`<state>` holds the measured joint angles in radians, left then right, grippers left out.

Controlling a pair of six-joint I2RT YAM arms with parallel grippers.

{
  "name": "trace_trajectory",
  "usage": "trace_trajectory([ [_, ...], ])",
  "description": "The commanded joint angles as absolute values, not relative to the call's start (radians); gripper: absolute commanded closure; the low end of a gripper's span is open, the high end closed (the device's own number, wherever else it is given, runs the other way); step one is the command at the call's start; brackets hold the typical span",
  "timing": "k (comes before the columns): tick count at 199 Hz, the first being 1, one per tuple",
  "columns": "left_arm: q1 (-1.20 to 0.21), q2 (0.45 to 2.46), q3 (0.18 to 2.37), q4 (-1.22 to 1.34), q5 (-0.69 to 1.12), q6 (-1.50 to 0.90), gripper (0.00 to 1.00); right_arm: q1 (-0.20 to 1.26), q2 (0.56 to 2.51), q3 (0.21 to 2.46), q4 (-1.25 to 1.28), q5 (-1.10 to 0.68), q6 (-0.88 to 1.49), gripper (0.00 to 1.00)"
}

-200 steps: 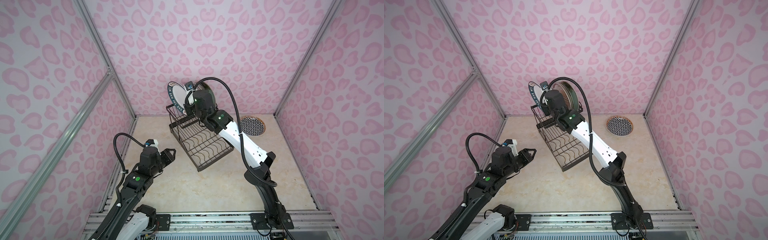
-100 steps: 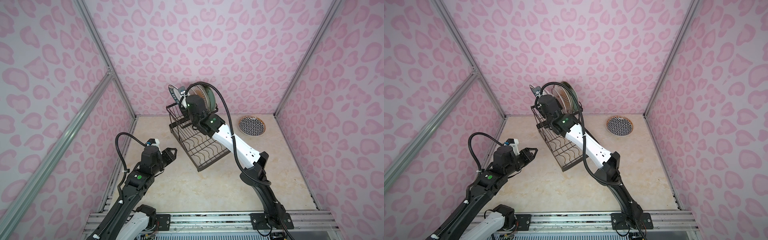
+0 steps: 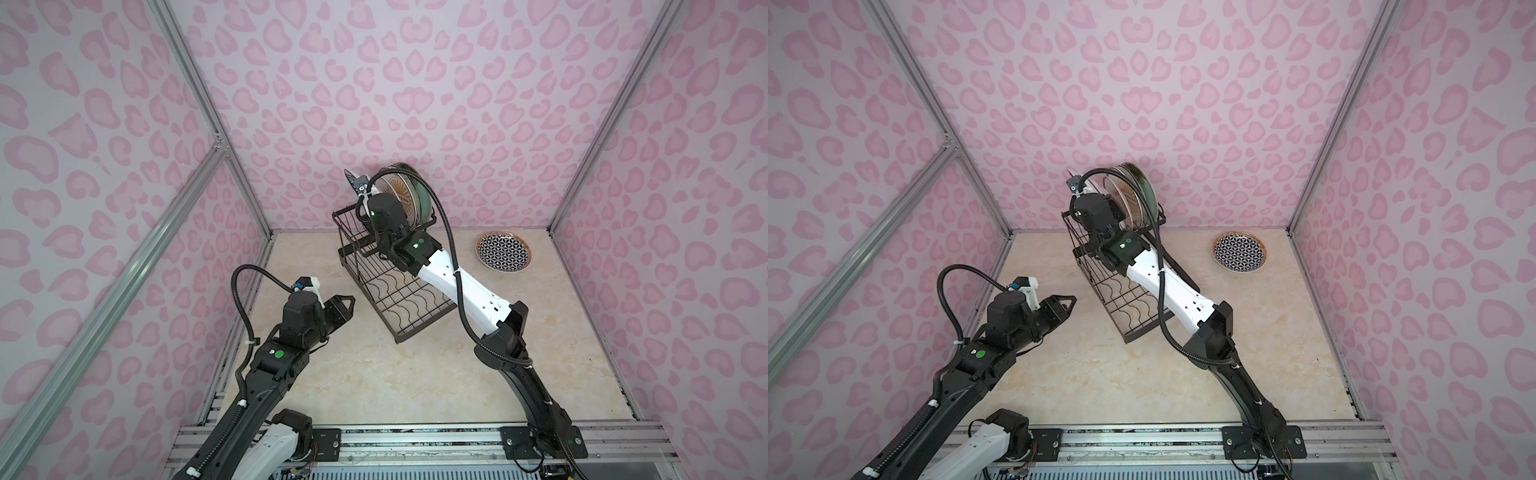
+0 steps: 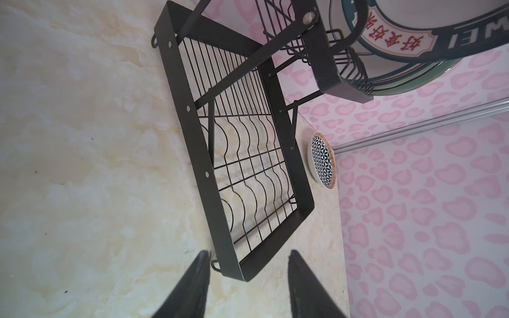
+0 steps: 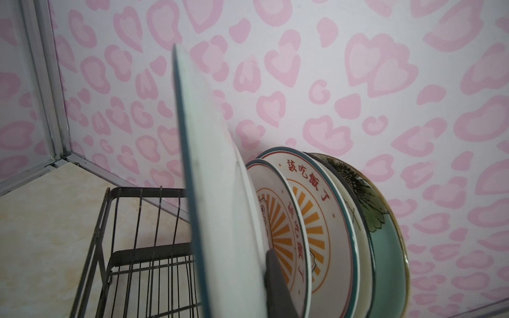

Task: Load plates into a dish rack
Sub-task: Place the plate on the dish rack.

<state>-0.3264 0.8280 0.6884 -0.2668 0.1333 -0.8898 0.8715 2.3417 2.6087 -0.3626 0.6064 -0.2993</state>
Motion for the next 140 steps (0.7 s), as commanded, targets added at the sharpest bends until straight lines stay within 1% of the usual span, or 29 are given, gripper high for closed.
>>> trace_trajectory([
  [1,-0.325,0.828,0.684,-0.242,0.136,-0.887,0.52,0.871,2.354,2.614,-0.294,0.636,-0.313,1.00],
  [92,-0.326,0.827,0.682,-0.242,0.132,-0.890,0.52,0.844,2.364,2.606,-0.336,0.598,-0.305,1.00],
  [140,-0.325,0.827,0.680,-0.240,0.131,-0.888,0.52,0.839,2.336,2.536,-0.315,0.586,-0.327,1.00],
])
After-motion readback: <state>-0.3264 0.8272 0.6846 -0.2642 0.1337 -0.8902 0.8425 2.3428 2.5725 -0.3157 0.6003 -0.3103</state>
